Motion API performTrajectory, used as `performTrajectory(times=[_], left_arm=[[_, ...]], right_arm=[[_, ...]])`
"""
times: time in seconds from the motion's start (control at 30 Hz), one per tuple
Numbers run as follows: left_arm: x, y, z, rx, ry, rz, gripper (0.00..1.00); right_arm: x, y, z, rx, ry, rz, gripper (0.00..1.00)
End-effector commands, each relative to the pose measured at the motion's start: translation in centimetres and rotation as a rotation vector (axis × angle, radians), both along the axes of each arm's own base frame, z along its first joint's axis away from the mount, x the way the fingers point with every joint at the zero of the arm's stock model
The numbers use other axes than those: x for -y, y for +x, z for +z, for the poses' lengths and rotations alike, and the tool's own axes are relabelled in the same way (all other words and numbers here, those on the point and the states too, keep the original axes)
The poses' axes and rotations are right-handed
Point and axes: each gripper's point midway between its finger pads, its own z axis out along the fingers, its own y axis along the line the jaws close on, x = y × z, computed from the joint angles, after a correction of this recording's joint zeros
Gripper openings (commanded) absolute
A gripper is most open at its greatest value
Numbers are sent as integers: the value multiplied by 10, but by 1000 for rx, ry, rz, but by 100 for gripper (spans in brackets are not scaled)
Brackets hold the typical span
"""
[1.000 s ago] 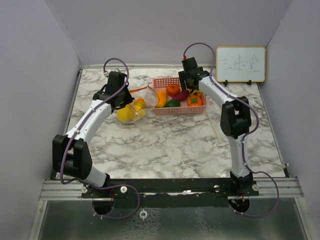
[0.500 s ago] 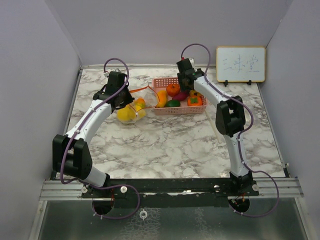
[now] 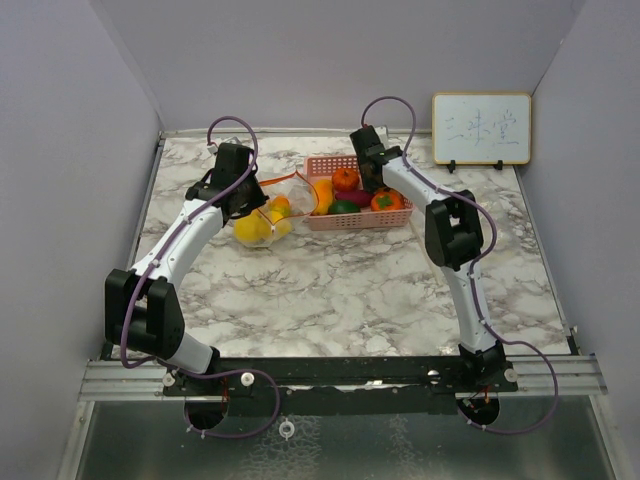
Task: Place the food in the zip-top bag and seal the zipper
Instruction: Pick up the fake fruit from the bin.
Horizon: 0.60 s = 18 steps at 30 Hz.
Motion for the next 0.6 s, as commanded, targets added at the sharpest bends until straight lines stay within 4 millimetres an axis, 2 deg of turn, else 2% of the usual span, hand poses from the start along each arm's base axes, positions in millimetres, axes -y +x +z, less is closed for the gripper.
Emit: performTrajectory(times=[0.0, 0.07, 0.1, 0.17, 0.3, 0.43, 0.5, 0.57], left_arm=[[-3, 1, 7, 19, -1, 2, 0], [-2, 2, 7, 19, -5, -1, 0], [-2, 2, 7, 23, -6, -1, 0], [-2, 3, 10, 30, -9, -4, 0], [-1, 3, 14, 42, -10, -7, 0], [-2, 2, 17, 50, -14, -8, 0], [-1, 2, 18, 57, -17, -9, 0], [0, 2, 19, 59, -23, -11, 0]], right_arm=[[1, 1, 11, 26, 12, -20, 46], [-4, 5, 34, 69, 44, -1, 26], [-7, 7, 47, 88, 67, 14, 21], [-17, 6, 72, 118, 127, 44, 16], [-47, -10, 128, 152, 313, 179, 15], [-96, -47, 188, 171, 579, 397, 15], [-127, -74, 210, 159, 721, 512, 15], [-159, -104, 223, 130, 835, 604, 16]])
